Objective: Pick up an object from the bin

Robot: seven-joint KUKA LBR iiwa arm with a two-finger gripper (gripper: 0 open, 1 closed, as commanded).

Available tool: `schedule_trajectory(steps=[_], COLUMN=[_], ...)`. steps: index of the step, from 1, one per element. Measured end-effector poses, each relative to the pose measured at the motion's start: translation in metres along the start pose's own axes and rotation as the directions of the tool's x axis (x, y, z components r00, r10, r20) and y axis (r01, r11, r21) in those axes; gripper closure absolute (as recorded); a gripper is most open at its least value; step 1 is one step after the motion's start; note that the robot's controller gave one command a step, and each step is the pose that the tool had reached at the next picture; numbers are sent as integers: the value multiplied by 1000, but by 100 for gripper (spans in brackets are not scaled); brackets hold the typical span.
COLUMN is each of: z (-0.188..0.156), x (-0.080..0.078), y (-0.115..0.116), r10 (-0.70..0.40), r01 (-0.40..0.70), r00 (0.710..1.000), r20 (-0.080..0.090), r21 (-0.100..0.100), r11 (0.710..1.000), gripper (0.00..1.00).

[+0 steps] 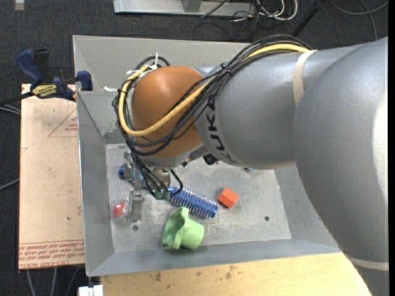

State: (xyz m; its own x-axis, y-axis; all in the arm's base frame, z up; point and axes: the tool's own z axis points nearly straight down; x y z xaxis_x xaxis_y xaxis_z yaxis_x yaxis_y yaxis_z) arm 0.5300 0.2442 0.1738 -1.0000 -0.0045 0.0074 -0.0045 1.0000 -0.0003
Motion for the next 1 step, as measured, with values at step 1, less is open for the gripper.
schedule_trajectory(steps=[1], z=[109], x=[28], y=[-46], r10=[-85], r01=[85], r00=[996], r20=[-1], r21=[3], r11=[996], gripper=[0])
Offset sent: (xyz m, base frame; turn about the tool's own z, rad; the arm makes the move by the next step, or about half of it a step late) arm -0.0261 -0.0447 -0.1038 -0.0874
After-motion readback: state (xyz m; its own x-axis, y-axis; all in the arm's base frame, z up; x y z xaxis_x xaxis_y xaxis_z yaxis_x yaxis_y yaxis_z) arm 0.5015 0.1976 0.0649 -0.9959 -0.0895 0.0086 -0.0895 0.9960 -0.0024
